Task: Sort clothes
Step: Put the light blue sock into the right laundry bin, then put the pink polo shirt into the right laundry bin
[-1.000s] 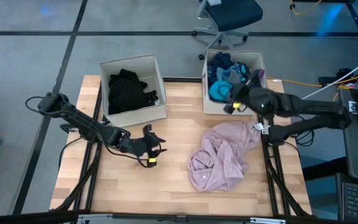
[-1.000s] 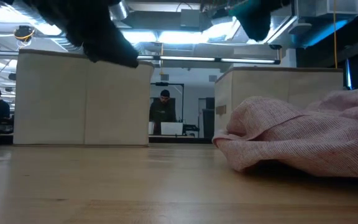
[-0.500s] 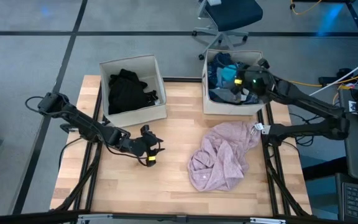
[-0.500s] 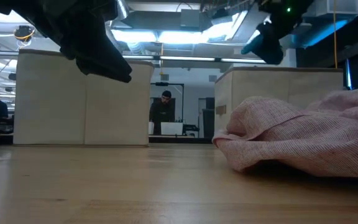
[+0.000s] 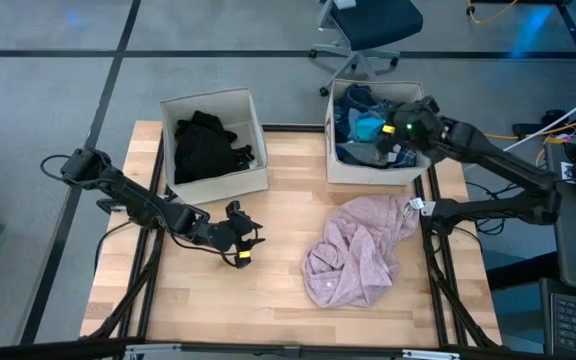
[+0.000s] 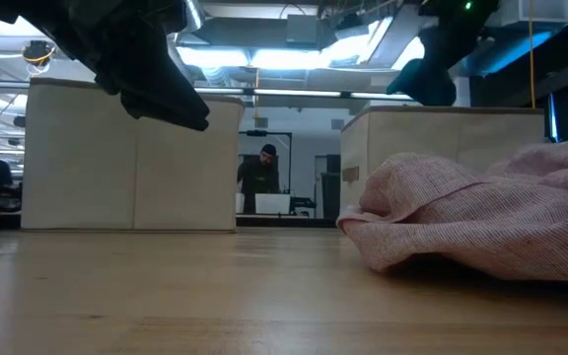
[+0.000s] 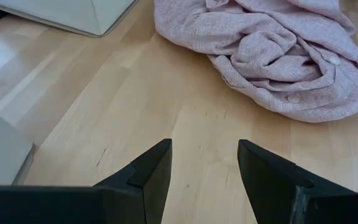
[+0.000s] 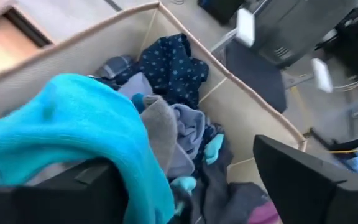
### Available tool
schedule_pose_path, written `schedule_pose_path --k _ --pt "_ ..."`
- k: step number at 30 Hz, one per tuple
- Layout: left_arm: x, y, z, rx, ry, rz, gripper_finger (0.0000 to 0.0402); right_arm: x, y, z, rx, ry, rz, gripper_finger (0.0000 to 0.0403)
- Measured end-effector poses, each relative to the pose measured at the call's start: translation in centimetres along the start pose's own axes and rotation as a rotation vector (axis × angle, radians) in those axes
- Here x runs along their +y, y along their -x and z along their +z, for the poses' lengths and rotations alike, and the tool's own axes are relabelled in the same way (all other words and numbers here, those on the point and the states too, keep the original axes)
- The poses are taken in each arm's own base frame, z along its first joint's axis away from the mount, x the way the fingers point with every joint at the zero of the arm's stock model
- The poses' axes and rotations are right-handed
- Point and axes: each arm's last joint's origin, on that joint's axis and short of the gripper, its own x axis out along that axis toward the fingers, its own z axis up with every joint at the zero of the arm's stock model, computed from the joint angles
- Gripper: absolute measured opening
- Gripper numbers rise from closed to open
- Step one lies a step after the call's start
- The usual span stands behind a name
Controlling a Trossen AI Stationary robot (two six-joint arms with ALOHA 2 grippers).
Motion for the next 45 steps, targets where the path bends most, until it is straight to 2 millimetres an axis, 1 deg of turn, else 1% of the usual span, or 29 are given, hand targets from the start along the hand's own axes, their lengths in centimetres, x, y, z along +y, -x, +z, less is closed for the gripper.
schedule_pose_path --k 2,5,7,9,13,15,17,19,22,25,28,30,35,38,42,45 --pt "0.0 0.0 0.0 0.000 0.000 0.000 0.0172 -0.6 0.9 0.4 0.012 -0.026 0.037 0.0325" --pt "0.0 0.0 0.0 0.000 0.000 0.000 0.0172 -1.4 2.1 0.8 0.030 -0.099 0.064 0.0330" --pt "0.0 0.0 0.0 0.000 0.000 0.000 0.0172 -1.8 2.4 0.9 0.026 -0.148 0.013 0.0330" --pt "0.0 0.0 0.0 0.000 0.000 0.000 0.0172 -2.0 2.0 0.8 0.044 -0.203 -0.020 0.0327" --pt "0.0 0.0 0.0 0.000 0.004 0.000 0.0172 -2.3 1.4 0.0 0.159 -0.262 0.163 0.0322" --pt "-0.1 0.0 0.0 -0.001 0.013 -0.003 0.0172 -2.0 1.1 -0.2 0.206 -0.260 0.202 0.0320" --pt "-0.1 0.1 0.0 -0.001 0.016 -0.005 0.0172 -1.9 1.0 -0.4 0.235 -0.257 0.198 0.0319" --pt "-0.2 0.1 -0.1 0.000 0.014 -0.008 0.0172 -1.9 1.2 -0.6 0.251 -0.256 0.222 0.0319" --pt "-0.4 0.2 -0.2 0.001 0.009 -0.015 0.0172 -1.4 2.2 -1.0 0.286 -0.250 0.391 0.0319" --pt "-0.5 0.3 -0.2 0.001 0.006 -0.020 0.0172 0.2 3.4 -1.2 0.295 -0.224 0.562 0.0319" --pt "-0.5 0.3 -0.2 -0.003 -0.007 -0.021 0.0172 2.4 4.4 -1.9 0.313 -0.155 0.649 0.0319" --pt "-0.6 0.3 0.0 -0.015 -0.010 -0.027 0.0172 4.1 5.0 -2.7 0.323 -0.089 0.684 0.0319" --pt "-0.6 0.3 0.0 -0.022 -0.012 -0.030 0.0172 9.1 6.0 -5.7 0.306 0.072 0.823 0.0319" --pt "-0.6 0.3 0.0 -0.022 -0.024 -0.030 0.0172 11.4 6.1 -7.4 0.283 0.098 0.851 0.0319" --pt "-0.6 0.3 0.1 -0.023 -0.023 -0.028 0.0172 14.2 5.9 -10.1 0.269 0.246 0.907 0.0319" --pt "-0.6 0.3 0.1 -0.023 -0.021 -0.028 0.0172 15.9 5.3 -12.0 0.274 0.340 0.905 0.0319"
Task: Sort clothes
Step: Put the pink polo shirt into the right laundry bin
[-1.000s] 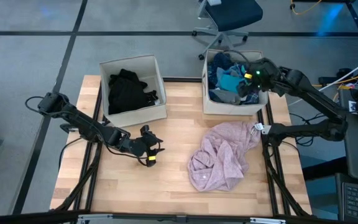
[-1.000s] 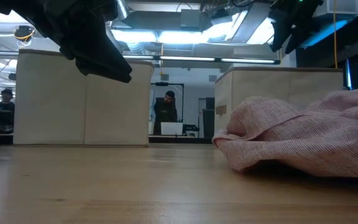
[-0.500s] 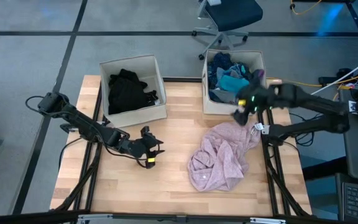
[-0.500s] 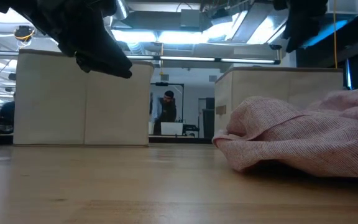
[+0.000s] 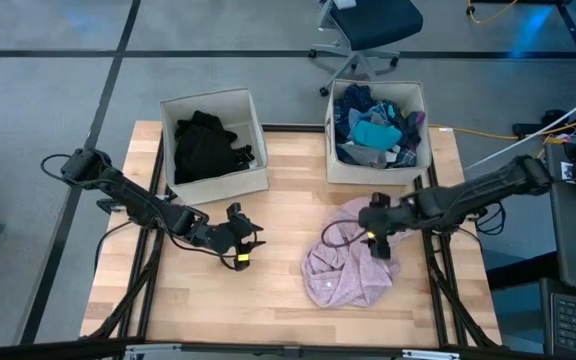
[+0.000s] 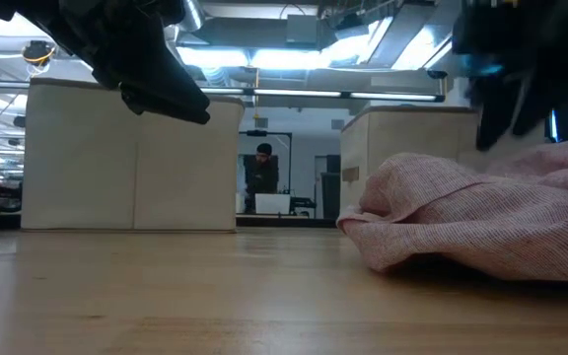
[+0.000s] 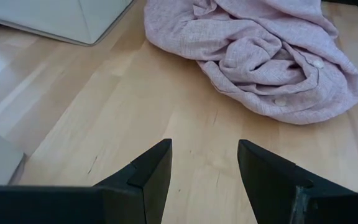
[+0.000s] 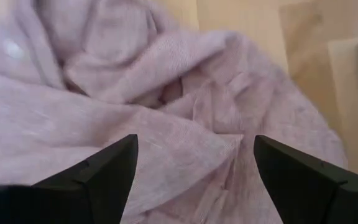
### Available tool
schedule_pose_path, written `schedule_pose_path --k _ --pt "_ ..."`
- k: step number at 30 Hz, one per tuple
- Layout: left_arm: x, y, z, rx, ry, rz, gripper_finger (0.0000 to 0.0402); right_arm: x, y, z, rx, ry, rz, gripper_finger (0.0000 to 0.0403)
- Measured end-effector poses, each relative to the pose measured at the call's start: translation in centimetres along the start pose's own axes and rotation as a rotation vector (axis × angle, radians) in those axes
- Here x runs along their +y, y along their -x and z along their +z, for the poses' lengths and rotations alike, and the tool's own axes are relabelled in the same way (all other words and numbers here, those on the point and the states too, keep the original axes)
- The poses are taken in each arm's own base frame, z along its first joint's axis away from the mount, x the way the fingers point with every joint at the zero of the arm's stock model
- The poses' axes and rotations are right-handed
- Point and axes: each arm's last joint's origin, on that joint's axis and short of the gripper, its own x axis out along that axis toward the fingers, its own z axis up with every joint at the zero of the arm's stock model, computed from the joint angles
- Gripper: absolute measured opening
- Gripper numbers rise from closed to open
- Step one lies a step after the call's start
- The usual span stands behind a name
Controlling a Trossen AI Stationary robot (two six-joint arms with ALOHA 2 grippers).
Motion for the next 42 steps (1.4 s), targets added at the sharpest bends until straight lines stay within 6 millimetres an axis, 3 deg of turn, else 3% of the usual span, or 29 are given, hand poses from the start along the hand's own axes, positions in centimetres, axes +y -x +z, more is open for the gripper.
schedule_pose_path --k 15,20,24,30,36,42 --pt "0.0 0.0 0.0 -0.003 0.001 0.008 0.0172 0.6 -10.9 -2.7 0.219 0.170 -0.080 0.0319" --pt "0.0 0.0 0.0 -0.005 0.000 0.013 0.0172 0.9 -13.0 -2.7 0.210 0.103 -0.093 0.0304" --pt "0.0 0.0 0.0 -0.005 -0.002 0.014 0.0172 1.1 -13.4 -2.5 0.184 0.076 -0.082 0.0235" --pt "0.0 0.0 0.0 -0.005 0.002 0.015 0.0172 1.0 -13.4 -2.4 0.162 0.051 -0.108 0.0050" --pt "0.0 0.0 0.0 -0.006 0.003 0.015 0.0172 1.4 -12.9 -2.2 0.127 0.077 -0.147 0.0041" --pt "0.0 0.0 0.0 -0.006 0.000 0.013 0.0172 1.8 -8.8 0.3 0.026 0.146 -0.221 0.0041"
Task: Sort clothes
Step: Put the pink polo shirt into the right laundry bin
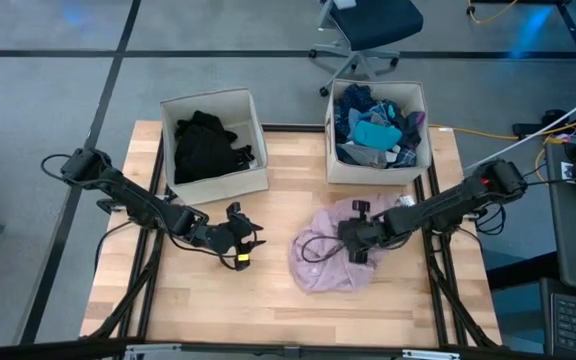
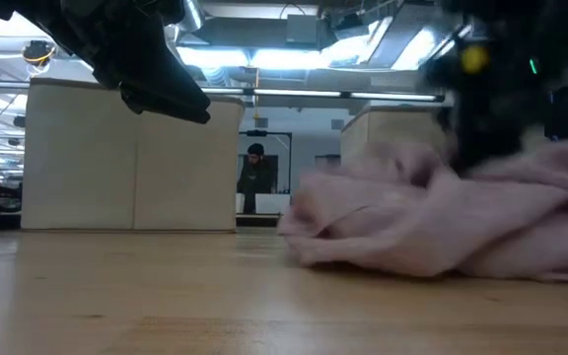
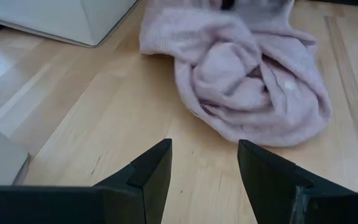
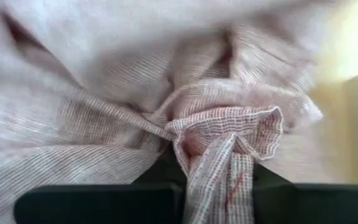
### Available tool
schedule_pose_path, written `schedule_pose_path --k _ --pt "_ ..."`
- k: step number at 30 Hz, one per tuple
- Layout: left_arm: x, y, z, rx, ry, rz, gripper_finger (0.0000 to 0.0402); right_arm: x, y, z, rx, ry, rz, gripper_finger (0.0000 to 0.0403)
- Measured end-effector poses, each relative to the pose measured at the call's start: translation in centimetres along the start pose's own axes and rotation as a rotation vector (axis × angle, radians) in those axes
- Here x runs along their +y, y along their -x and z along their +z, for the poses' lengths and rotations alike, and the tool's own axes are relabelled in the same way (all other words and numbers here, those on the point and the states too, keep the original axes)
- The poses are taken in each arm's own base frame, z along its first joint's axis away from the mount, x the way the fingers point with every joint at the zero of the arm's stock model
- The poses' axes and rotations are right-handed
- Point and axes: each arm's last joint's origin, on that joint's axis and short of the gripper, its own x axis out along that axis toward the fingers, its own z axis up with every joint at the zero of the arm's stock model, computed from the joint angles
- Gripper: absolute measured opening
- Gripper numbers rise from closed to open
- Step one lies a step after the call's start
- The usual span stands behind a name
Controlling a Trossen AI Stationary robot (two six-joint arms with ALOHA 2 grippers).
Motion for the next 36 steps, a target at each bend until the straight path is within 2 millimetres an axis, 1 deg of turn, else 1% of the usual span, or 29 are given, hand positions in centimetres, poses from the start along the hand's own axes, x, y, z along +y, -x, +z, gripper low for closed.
schedule_pose_path --k 2,4,6,8,13,18,22,25,27,29,30,32,36 --pt "0.0 0.0 0.0 0.000 -0.003 0.000 0.0172 -0.6 2.0 1.3 -0.055 0.007 -0.051 0.0040" --pt "0.0 0.0 0.0 0.000 -0.007 0.000 0.0172 -1.2 3.8 2.0 -0.072 0.025 -0.100 0.0040" --pt "0.0 0.0 0.0 -0.004 -0.004 -0.002 0.0172 -2.0 5.8 3.3 -0.114 0.025 -0.109 0.0040" --pt "0.0 0.0 0.1 -0.005 -0.007 -0.002 0.0172 -3.0 8.2 4.5 -0.165 0.015 -0.130 0.0040" --pt "-0.1 0.0 0.3 -0.025 -0.016 -0.011 0.0172 -5.6 13.3 7.0 -0.280 0.053 -0.275 0.0040" --pt "-0.1 0.0 0.3 -0.024 -0.015 -0.011 0.0172 -9.1 19.0 9.5 -0.401 0.066 -0.477 0.0040" --pt "-0.1 0.0 0.3 -0.029 -0.014 -0.013 0.0172 -12.5 23.6 11.0 -0.469 0.048 -0.673 0.0040" --pt "-0.2 0.0 0.4 -0.038 -0.010 -0.016 0.0172 -15.3 26.8 11.4 -0.489 0.001 -0.812 0.0040" --pt "-0.2 0.0 0.4 -0.035 -0.012 -0.016 0.0172 -17.1 28.5 11.1 -0.484 -0.044 -0.881 0.0040" --pt "-0.2 0.0 0.4 -0.036 -0.011 -0.016 0.0172 -18.7 29.4 10.7 -0.465 -0.099 -0.931 0.0040" --pt "-0.2 0.0 0.4 -0.036 -0.011 -0.016 0.0172 -19.5 29.4 10.4 -0.447 -0.123 -0.947 0.0040" --pt "-0.2 0.0 0.4 -0.036 -0.012 -0.016 0.0172 -20.7 29.0 9.7 -0.397 -0.171 -0.949 0.0040" --pt "-0.2 0.0 0.4 -0.035 -0.013 -0.016 0.0172 -23.0 27.0 8.0 -0.264 -0.294 -0.883 0.0040"
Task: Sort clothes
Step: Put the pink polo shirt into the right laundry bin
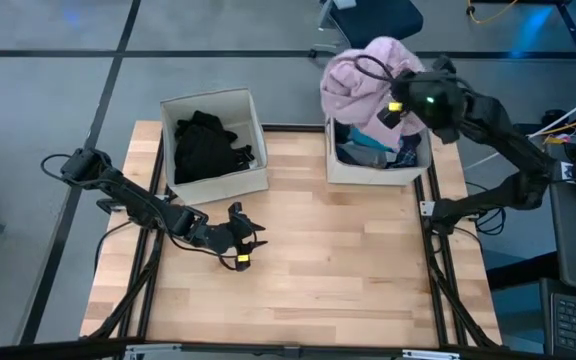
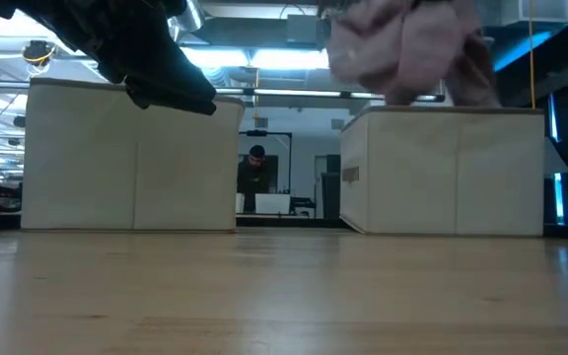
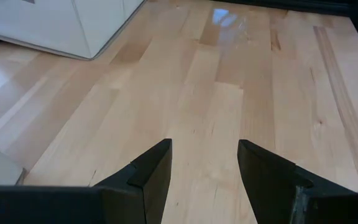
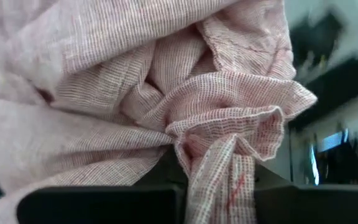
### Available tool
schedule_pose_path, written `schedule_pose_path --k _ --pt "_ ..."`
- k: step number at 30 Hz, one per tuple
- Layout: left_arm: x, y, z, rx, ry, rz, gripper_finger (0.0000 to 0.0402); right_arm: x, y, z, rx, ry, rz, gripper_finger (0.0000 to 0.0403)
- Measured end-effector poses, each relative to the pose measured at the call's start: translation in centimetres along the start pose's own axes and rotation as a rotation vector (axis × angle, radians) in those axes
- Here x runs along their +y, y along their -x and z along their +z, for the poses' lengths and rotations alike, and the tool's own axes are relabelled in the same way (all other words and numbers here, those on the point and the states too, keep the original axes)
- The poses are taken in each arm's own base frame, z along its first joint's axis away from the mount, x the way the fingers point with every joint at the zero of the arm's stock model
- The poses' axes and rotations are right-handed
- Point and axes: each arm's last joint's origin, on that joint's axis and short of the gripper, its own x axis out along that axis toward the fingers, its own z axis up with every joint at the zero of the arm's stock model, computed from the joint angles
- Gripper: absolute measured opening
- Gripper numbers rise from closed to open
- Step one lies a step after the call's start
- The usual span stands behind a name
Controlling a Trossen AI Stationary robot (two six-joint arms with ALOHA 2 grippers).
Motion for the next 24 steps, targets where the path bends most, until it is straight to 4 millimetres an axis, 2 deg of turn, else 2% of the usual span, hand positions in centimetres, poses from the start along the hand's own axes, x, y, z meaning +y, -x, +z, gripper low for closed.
schedule_pose_path --k 7,14,19,24 --pt "0.0 0.0 0.0 0.000 0.000 0.000 0.0172 1.6 -6.3 -4.9 0.289 -0.083 0.036 0.0040" --pt "0.0 0.0 0.0 -0.001 0.003 0.000 0.0172 4.1 -12.5 -10.2 0.367 -0.190 0.101 0.0040" --pt "0.0 0.0 0.0 -0.003 0.008 -0.001 0.0172 6.7 -15.4 -14.8 0.433 -0.231 0.147 0.0040" --pt "0.0 0.0 0.0 -0.004 0.006 -0.002 0.0172 8.5 -16.9 -18.9 0.481 -0.283 0.167 0.0040"
